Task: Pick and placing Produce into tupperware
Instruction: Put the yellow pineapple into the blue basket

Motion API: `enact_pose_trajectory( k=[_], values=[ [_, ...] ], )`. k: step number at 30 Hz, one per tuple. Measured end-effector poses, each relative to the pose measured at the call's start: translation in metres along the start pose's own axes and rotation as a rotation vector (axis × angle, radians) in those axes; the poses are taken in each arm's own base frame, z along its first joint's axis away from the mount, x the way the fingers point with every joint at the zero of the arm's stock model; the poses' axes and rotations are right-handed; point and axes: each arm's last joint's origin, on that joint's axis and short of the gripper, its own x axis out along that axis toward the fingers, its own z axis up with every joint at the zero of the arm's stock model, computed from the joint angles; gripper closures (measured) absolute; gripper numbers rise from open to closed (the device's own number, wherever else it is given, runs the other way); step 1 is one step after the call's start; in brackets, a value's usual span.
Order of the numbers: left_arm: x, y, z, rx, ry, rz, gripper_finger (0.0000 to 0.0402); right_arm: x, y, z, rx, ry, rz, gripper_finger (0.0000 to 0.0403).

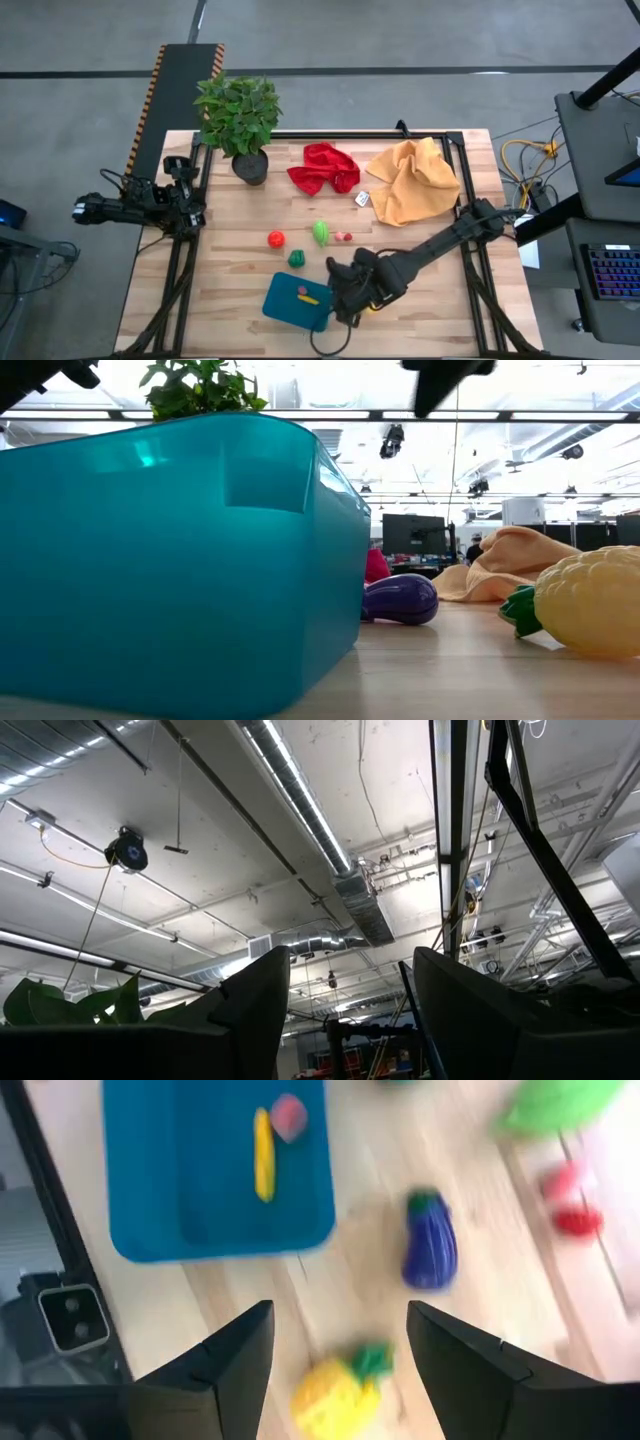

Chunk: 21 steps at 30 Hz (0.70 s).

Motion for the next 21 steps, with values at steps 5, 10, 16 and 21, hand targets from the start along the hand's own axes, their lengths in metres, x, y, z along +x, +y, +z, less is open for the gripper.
enact_pose_trajectory(
  k=[5,10,16,21],
  values=[
    [0.000,0.000,0.000,0.000,0.000,0.000,0.0202,-0.010,-0.001,-0.007,0.136,0.046,-0.053,0.0185],
    [0.000,0.000,0.000,0.000,0.000,0.000,0.0202,-0.013,0.004,-0.018,0.242,0.061,-0.075,0.0186],
    [0.000,0.000,0.000,0.000,0.000,0.000,0.0202,-0.012,0.009,-0.028,0.307,0.119,-0.060,0.0143],
    [0.000,0.000,0.000,0.000,-0.001,0.001,0.0202,-0.008,0.007,-0.033,0.341,0.132,-0.094,0.0088]
  ],
)
